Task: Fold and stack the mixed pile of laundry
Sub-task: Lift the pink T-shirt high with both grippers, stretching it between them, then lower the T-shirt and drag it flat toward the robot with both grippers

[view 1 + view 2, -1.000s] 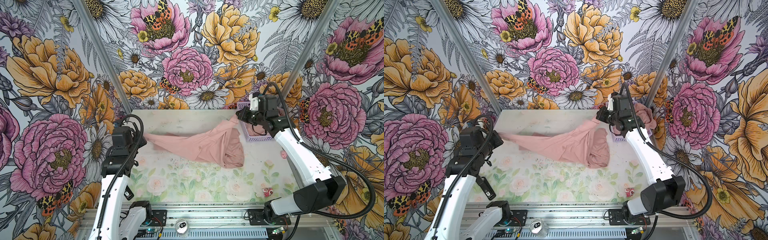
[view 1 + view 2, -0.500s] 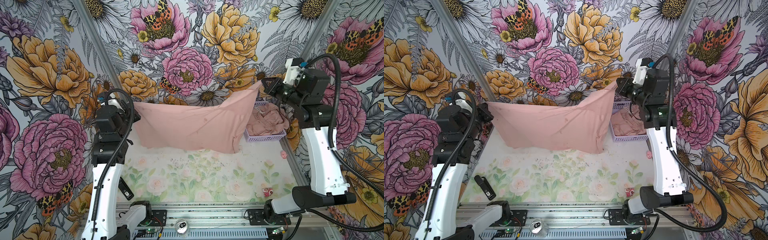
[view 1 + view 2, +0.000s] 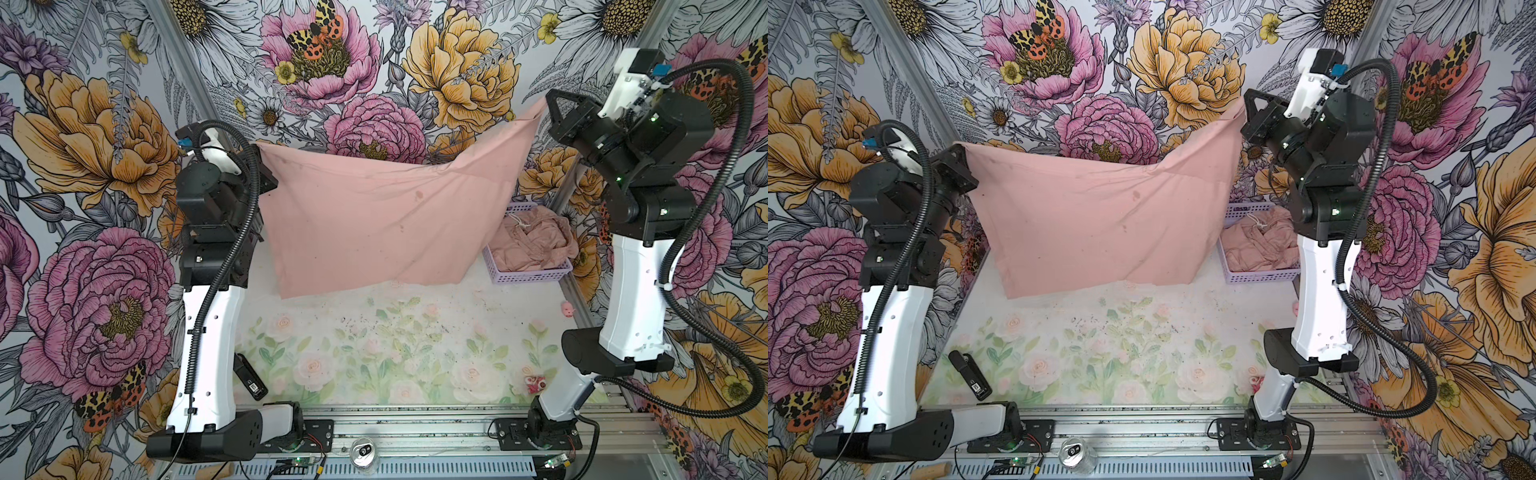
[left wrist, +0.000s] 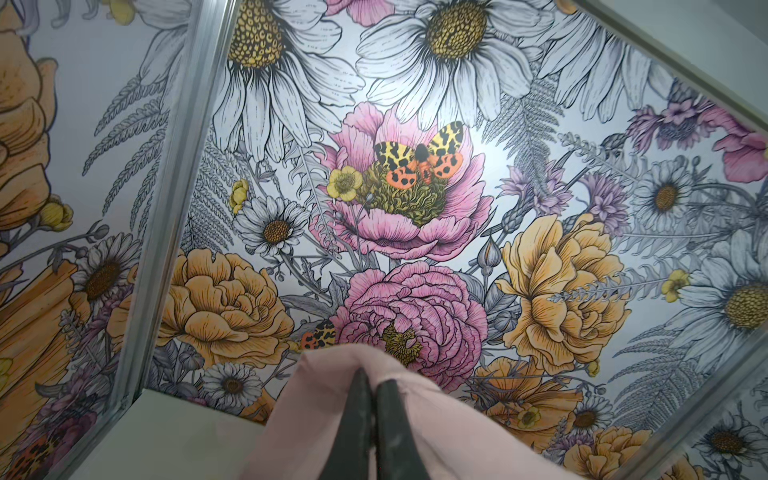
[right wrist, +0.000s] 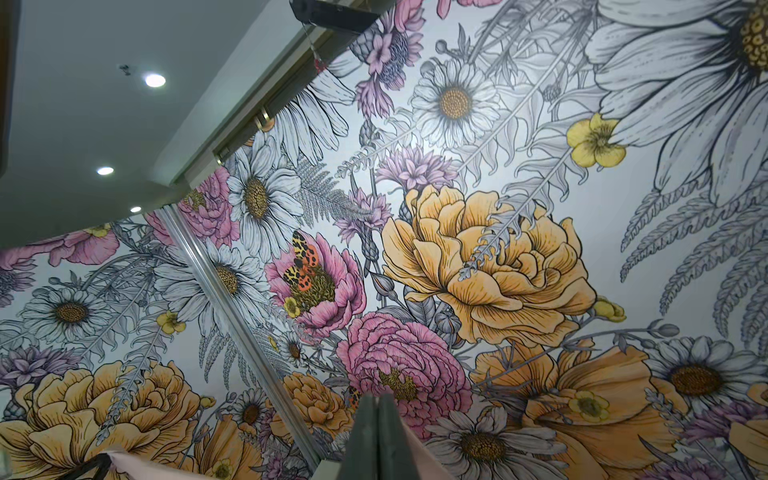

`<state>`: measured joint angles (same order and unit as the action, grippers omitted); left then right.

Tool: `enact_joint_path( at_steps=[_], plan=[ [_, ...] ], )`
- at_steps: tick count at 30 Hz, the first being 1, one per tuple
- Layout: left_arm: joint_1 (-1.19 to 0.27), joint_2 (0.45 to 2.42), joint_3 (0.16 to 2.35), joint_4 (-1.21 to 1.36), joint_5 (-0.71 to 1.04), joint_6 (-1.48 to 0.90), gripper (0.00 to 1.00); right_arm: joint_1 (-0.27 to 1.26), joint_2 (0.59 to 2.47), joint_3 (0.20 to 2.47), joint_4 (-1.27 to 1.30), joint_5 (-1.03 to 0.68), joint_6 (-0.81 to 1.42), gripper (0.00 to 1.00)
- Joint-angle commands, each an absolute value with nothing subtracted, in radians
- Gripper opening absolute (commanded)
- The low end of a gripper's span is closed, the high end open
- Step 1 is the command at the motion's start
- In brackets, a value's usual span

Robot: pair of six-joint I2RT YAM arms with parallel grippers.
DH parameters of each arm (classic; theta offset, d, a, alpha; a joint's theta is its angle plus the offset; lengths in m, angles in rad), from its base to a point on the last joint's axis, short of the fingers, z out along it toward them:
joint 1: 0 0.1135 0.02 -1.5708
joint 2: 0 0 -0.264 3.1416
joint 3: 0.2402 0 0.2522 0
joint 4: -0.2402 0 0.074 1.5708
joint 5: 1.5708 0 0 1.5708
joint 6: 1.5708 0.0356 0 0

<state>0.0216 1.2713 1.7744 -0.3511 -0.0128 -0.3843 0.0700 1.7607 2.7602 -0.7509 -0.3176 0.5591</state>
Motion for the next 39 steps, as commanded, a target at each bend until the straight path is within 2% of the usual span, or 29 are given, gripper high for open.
enact_joint_path(
  at_steps=[1,7,17,28,34,39],
  plan=[
    [0.014,1.232,1.829,-0.268,-0.001,-0.347,0.00,0.058,1.716,2.789,-0.654,-0.289,0.545,0.00],
    [0.016,1.271,1.904,-0.257,-0.025,-0.316,0.00,0.039,1.732,2.790,-0.580,-0.197,0.495,0.00],
    [0.033,1.453,2.022,-0.216,-0.006,-0.349,0.00,0.009,1.863,2.792,-0.347,-0.197,0.520,0.00],
    [0.047,1.703,2.182,-0.150,0.026,-0.402,0.00,0.008,1.976,2.793,-0.158,-0.156,0.419,0.00],
    [0.050,1.810,2.308,-0.088,0.038,-0.405,0.00,-0.004,2.020,2.795,-0.040,-0.085,0.405,0.00],
    [0.062,1.947,2.521,-0.100,0.078,-0.407,0.00,-0.035,2.065,2.860,0.014,-0.064,0.409,0.00]
  ],
)
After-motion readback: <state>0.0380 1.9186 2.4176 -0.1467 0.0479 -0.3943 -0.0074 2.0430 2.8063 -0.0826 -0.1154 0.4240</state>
